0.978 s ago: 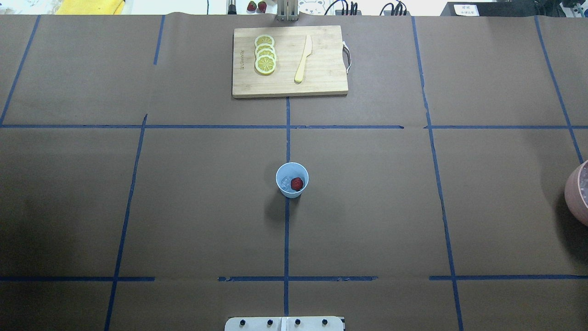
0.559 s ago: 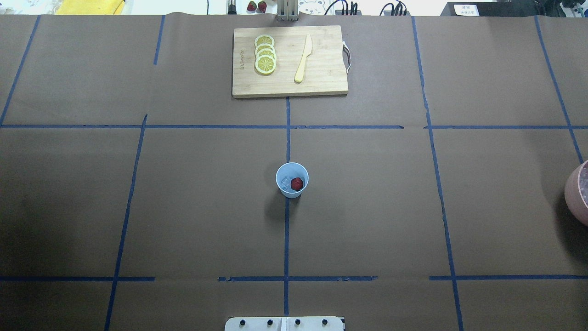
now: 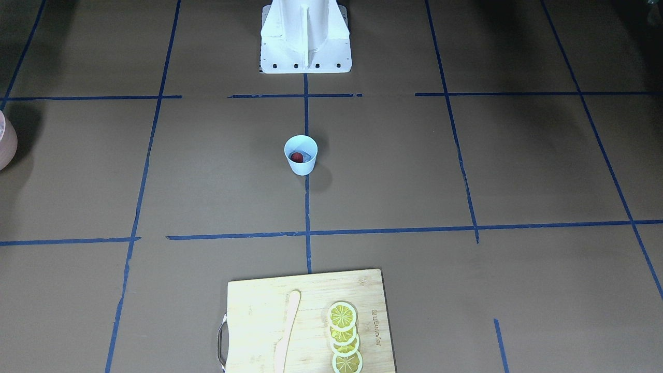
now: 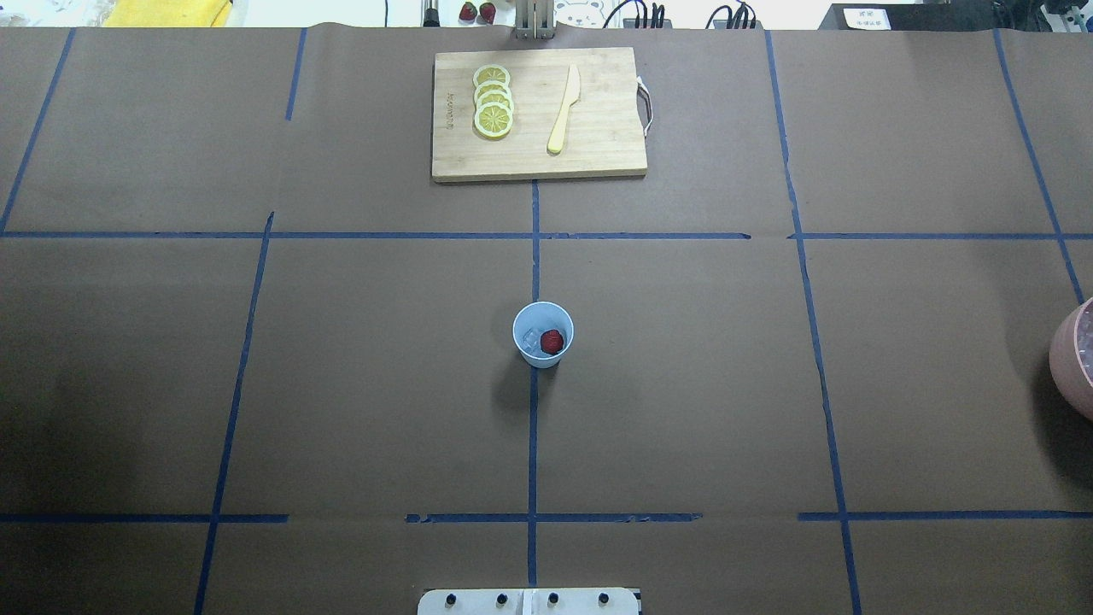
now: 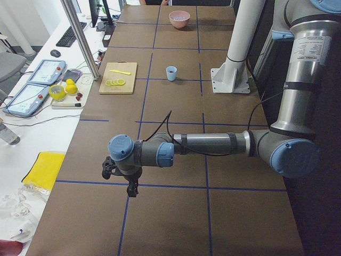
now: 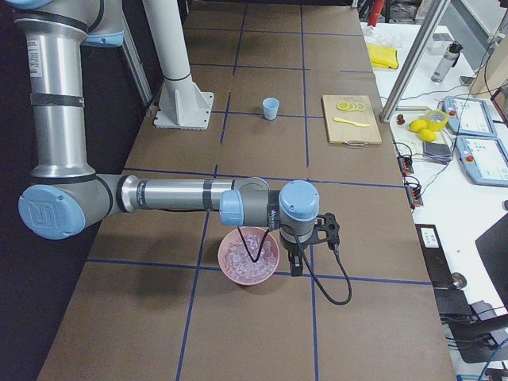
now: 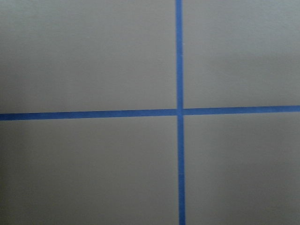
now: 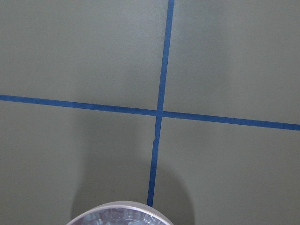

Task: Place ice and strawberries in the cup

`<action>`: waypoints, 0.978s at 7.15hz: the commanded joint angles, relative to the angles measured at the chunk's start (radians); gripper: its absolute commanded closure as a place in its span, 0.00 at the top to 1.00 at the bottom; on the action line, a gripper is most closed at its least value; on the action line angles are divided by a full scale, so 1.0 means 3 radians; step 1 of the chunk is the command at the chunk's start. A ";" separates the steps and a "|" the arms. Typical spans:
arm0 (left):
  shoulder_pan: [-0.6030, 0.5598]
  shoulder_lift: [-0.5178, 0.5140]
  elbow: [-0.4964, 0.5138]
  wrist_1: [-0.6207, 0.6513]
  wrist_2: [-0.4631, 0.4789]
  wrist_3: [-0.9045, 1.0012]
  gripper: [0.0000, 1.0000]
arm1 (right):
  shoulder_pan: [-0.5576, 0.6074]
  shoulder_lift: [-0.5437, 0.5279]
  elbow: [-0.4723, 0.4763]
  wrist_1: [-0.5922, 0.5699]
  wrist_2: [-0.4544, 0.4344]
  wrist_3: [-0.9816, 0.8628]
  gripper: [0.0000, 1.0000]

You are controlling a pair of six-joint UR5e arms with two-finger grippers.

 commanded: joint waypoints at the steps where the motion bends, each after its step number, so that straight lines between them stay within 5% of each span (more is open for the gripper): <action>1: 0.0004 -0.0017 0.0000 0.0000 -0.0011 0.0016 1.00 | 0.0000 0.0003 0.0000 0.0001 0.0000 0.0000 0.99; 7: -0.0001 -0.0022 0.0000 0.0000 -0.0006 0.0016 1.00 | 0.0000 -0.0027 -0.0005 0.0001 0.0000 -0.0010 0.99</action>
